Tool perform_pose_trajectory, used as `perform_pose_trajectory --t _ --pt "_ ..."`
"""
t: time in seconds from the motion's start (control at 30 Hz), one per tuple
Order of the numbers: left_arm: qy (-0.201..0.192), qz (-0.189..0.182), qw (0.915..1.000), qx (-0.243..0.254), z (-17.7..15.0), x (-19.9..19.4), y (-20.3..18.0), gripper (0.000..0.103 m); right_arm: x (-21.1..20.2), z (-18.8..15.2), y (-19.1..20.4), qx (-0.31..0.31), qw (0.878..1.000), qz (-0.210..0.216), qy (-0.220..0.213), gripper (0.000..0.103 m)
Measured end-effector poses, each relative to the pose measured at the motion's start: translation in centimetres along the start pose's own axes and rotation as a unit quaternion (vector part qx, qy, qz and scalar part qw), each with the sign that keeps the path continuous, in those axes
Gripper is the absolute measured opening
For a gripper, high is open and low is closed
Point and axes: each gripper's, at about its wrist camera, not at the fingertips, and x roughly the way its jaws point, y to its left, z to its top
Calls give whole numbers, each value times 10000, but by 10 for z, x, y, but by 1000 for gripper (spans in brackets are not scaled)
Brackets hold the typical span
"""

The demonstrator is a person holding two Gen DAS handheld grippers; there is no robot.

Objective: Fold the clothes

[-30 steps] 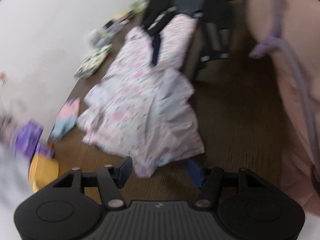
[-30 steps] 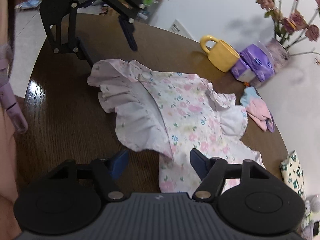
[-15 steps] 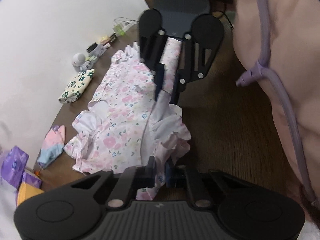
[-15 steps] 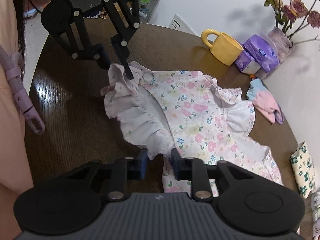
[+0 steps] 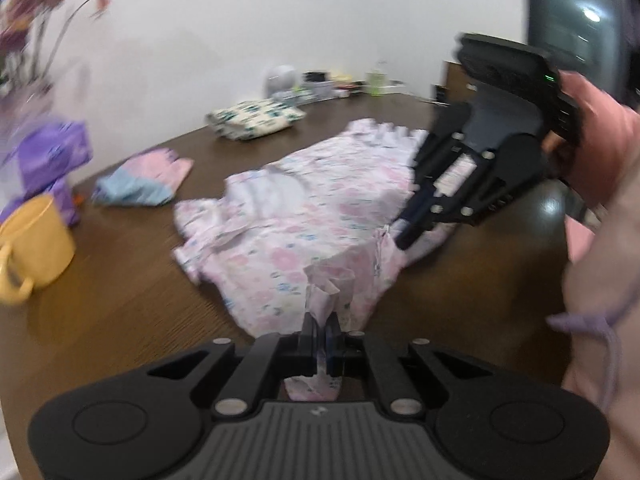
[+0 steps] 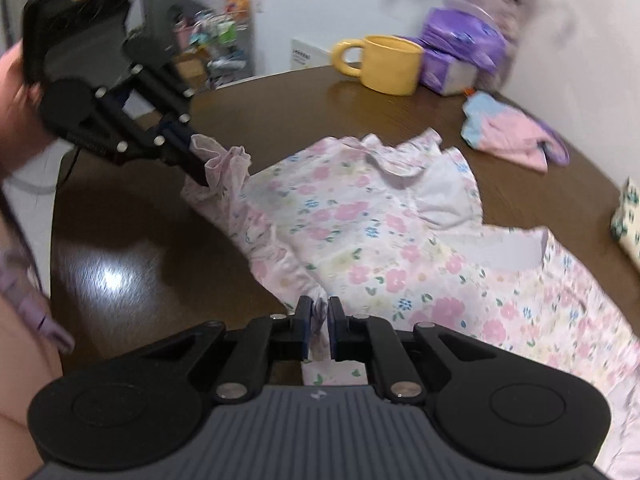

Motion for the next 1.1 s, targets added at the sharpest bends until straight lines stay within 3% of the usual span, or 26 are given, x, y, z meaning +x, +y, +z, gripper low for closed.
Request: perform_pose_trajectory --t 0.1,0.23,0.9,1.1 --pt "181 245 9987 -417 0 10 12 3 6 0 -11 262 9997 24 -7 8" --pt "200 219 9970 -716 -3 19 22 3 13 -2 -14 397 9992 48 -61 8" --pt "597 603 9942 -666 0 33 26 4 19 -4 -17 399 9988 -244 -119 14" --pt "634 736 9924 -755 2 34 23 5 -5 -3 -3 888 9916 -919 -172 45"
